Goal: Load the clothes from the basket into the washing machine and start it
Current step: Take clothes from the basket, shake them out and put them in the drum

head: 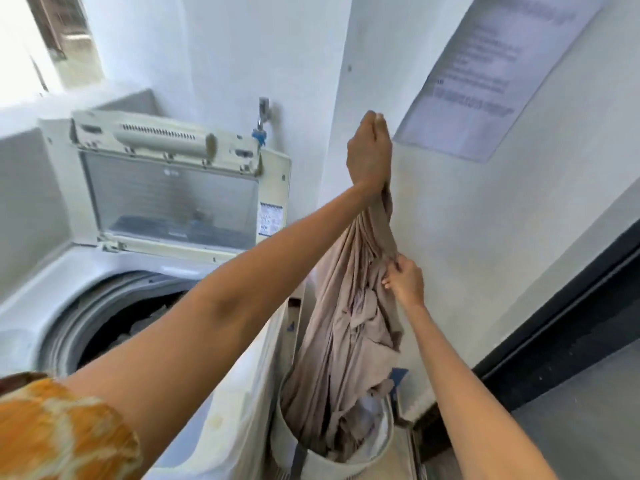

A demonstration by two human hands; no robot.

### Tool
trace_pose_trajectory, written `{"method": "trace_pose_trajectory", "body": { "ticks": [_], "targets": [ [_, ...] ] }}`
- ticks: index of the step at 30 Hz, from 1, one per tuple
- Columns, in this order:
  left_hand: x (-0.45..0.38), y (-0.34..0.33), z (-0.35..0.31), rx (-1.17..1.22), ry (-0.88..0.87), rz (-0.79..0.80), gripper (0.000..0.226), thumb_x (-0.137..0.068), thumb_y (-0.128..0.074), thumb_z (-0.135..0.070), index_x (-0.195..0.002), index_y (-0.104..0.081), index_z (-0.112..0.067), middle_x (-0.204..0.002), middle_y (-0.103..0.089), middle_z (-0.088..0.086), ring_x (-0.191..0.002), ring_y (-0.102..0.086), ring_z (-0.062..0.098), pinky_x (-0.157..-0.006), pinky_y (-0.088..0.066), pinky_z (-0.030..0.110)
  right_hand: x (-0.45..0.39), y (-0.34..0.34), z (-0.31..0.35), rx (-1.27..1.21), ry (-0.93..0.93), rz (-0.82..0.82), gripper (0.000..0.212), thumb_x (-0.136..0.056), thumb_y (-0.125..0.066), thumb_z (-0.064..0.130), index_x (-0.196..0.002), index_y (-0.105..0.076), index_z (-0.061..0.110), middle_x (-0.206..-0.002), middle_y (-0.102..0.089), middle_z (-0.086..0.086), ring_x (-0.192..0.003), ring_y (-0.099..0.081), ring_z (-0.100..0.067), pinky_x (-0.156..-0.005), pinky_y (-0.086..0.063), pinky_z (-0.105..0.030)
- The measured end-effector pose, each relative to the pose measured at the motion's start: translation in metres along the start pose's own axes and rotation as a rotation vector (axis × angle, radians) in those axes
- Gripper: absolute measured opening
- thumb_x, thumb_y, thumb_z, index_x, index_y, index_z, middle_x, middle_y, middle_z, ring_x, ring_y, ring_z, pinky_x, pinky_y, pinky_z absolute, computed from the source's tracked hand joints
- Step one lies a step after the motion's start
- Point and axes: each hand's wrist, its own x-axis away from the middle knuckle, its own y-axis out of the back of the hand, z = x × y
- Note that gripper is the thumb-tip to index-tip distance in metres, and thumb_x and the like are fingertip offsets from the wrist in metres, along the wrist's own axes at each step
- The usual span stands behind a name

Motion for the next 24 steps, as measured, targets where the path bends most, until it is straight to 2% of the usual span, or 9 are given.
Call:
{"method": "trace_pose_trajectory", "body": {
  "ticks": [4,6,9,12,15,17,19,21,24],
  "targets": [
    [-0.029,0.042,-0.002,-0.281,-0.03,0.133,0.027,-0.099,-0.032,-0.027,-0.082,-0.049,-0.013,-0.091,-0.063,0.014,-0.09,-0.058,0.031,-0.074,-0.041,0.036,-0.028,0.05,0.089,-0.16,0.1,-0.357,0.027,-0.093,-0.04,0.006,-0.102,-0.064,-0.001,-0.102,-0.066,-0.026,-0.095,-0.061,-0.04,-0.08,-0.045,-0.042],
    [-0.036,0.059,0.014,-0.373,0.024,0.151,0.03,-0.099,-0.032,-0.028,-0.092,-0.055,-0.01,-0.104,-0.065,0.017,-0.097,-0.059,0.032,-0.08,-0.044,0.038,-0.037,0.073,0.132,-0.175,0.158,-0.41,0.029,-0.095,-0.037,0.007,-0.103,-0.063,-0.002,-0.11,-0.064,-0.025,-0.101,-0.059,-0.038,-0.082,-0.043,-0.04],
    [-0.032,0.073,0.035,-0.349,0.119,0.204,0.029,-0.098,-0.033,-0.028,-0.088,-0.055,-0.012,-0.098,-0.067,0.016,-0.084,-0.066,0.035,-0.076,-0.055,0.041,-0.046,0.088,0.166,-0.189,0.224,-0.39,0.029,-0.095,-0.034,0.008,-0.098,-0.063,0.001,-0.103,-0.066,-0.019,-0.095,-0.06,-0.034,-0.074,-0.042,-0.036],
    [-0.026,0.08,0.036,-0.449,0.206,0.466,0.024,-0.092,-0.044,-0.028,-0.106,-0.057,-0.014,-0.107,-0.065,0.012,-0.091,-0.065,0.029,-0.076,-0.054,0.036,-0.045,0.088,0.176,-0.184,0.226,-0.374,0.025,-0.094,-0.037,0.009,-0.094,-0.061,0.003,-0.097,-0.066,-0.015,-0.091,-0.06,-0.031,-0.067,-0.038,-0.03],
    [-0.022,0.079,0.028,-0.399,0.169,0.61,0.051,-0.09,-0.056,-0.035,-0.134,-0.043,-0.013,-0.13,-0.05,0.01,-0.117,-0.051,0.025,-0.087,-0.047,0.034,-0.041,0.082,0.178,-0.216,0.204,-0.355,0.017,-0.091,-0.048,0.015,-0.1,-0.062,0.012,-0.102,-0.068,-0.007,-0.094,-0.062,-0.027,-0.078,-0.05,-0.034],
    [-0.01,0.078,0.02,-0.191,0.14,0.746,0.053,-0.092,-0.058,-0.038,-0.136,-0.04,-0.013,-0.125,-0.051,0.004,-0.11,-0.054,0.018,-0.077,-0.05,0.025,-0.04,0.078,0.176,-0.234,0.209,-0.327,0.014,-0.086,-0.053,0.017,-0.096,-0.061,0.019,-0.1,-0.068,-0.003,-0.09,-0.065,-0.027,-0.082,-0.054,-0.042],
    [0.002,0.071,0.023,-0.248,0.086,0.915,0.047,-0.087,-0.067,-0.034,-0.125,-0.049,-0.013,-0.116,-0.058,0.002,-0.102,-0.058,0.015,-0.078,-0.049,0.02,-0.042,0.074,0.173,-0.224,0.25,-0.249,0.016,-0.083,-0.054,0.017,-0.095,-0.059,0.025,-0.1,-0.068,-0.004,-0.086,-0.067,-0.029,-0.078,-0.056,-0.047],
    [0.009,0.06,0.038,-0.415,-0.008,0.826,0.047,-0.079,-0.073,-0.035,-0.116,-0.058,-0.01,-0.114,-0.063,0.009,-0.105,-0.059,0.024,-0.081,-0.044,0.026,-0.04,0.073,0.169,-0.267,0.282,-0.074,0.024,-0.086,-0.054,0.012,-0.106,-0.056,0.025,-0.104,-0.067,-0.012,-0.084,-0.068,-0.027,-0.075,-0.059,-0.044],
    [0.012,0.05,0.054,-0.379,-0.011,0.457,0.024,-0.085,-0.067,-0.03,-0.097,-0.066,-0.009,-0.104,-0.068,0.015,-0.1,-0.061,0.032,-0.074,-0.041,0.031,-0.034,0.075,0.144,-0.368,0.278,0.153,0.05,-0.088,-0.062,0.01,-0.133,-0.043,0.019,-0.119,-0.056,-0.008,-0.09,-0.064,-0.022,-0.075,-0.059,-0.035]
  ]
}}
